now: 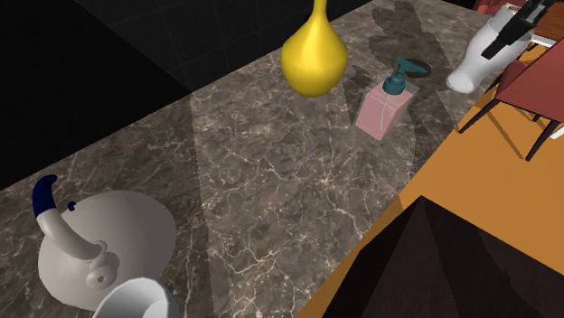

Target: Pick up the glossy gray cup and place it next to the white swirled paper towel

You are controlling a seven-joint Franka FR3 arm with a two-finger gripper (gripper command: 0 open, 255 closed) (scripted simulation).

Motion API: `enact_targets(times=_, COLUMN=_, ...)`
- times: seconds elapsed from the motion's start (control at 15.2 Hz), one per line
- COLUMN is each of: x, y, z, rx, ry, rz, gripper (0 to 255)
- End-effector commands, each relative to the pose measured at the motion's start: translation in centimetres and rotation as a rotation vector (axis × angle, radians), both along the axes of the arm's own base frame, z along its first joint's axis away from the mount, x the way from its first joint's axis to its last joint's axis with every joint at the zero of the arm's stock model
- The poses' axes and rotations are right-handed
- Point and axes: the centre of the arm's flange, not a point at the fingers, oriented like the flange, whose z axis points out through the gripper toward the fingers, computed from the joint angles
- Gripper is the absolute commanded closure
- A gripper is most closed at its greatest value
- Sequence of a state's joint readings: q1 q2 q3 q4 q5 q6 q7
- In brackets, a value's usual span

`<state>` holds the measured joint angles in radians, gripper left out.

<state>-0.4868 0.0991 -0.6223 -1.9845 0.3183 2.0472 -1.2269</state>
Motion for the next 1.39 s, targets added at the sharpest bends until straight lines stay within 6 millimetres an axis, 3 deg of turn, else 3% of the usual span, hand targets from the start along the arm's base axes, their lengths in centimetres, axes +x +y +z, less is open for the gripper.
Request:
enact_targets(times=0.0, x=0.1, y=0.0, z=-1.0, rx=-0.001, ry=-0.001, rz=0.0, gripper=255)
enact_targets(times=0.4, x=0.1, y=0.0, z=-4.5, rx=-0.001, ry=-0.001, rz=0.0, gripper=255)
enact_targets(times=0.92, x=0.1, y=0.0, z=-4.5, rx=-0.001, ry=-0.001, rz=0.0, gripper=255)
enact_targets(times=0.99, x=0.1, y=0.0, z=-4.5, rx=-0.001, ry=-0.001, rz=0.0, gripper=0)
enact_targets(times=1.32, x=0.1, y=0.0, z=-4.5, rx=-0.001, ry=-0.001, rz=0.0, gripper=0)
